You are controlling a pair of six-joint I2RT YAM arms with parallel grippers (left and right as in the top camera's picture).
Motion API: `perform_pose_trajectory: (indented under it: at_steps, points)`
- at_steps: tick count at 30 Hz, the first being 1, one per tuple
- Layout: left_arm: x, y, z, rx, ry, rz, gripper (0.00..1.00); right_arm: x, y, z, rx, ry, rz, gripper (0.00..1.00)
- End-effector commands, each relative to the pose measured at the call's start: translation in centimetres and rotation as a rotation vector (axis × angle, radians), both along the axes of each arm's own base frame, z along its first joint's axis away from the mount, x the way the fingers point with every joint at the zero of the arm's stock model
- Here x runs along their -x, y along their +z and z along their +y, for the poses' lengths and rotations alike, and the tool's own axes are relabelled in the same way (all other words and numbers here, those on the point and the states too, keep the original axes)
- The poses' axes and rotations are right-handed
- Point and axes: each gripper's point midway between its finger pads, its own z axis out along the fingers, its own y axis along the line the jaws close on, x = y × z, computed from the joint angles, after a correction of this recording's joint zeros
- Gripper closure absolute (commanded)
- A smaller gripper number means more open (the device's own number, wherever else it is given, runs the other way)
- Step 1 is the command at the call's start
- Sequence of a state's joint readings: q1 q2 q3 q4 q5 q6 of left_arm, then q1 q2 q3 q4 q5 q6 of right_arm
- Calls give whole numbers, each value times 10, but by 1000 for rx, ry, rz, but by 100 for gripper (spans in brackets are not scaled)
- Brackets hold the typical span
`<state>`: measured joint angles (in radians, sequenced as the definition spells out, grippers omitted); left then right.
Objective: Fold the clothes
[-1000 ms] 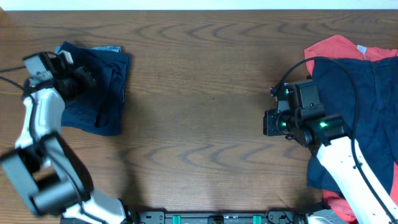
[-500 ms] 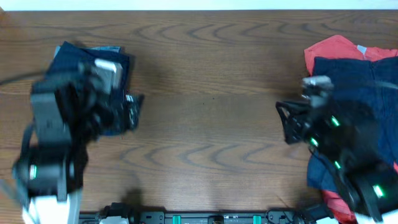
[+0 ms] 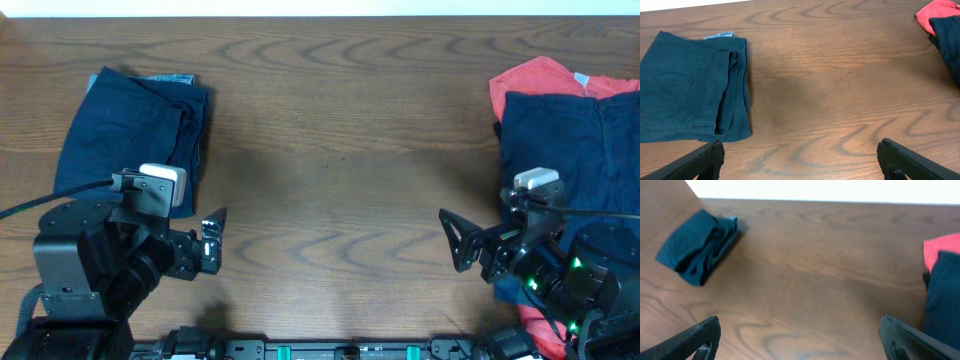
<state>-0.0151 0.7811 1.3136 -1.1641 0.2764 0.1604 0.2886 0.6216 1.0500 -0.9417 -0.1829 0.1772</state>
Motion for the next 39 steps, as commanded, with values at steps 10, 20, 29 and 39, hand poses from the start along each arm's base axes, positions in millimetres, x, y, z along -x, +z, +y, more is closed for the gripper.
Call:
perform_pose_trajectory:
  at_steps: [10,20,29,39]
  points:
    - [0,0,2,-7,12,2,2,18,-10,13,-24,96,76,1]
    - [0,0,2,-7,12,2,2,19,-24,-1,122,92,66,1]
    - [0,0,2,-7,12,2,2,8,-3,-17,313,119,-275,1]
    - [0,0,2,-7,12,2,2,11,-37,-40,321,-27,-471,1]
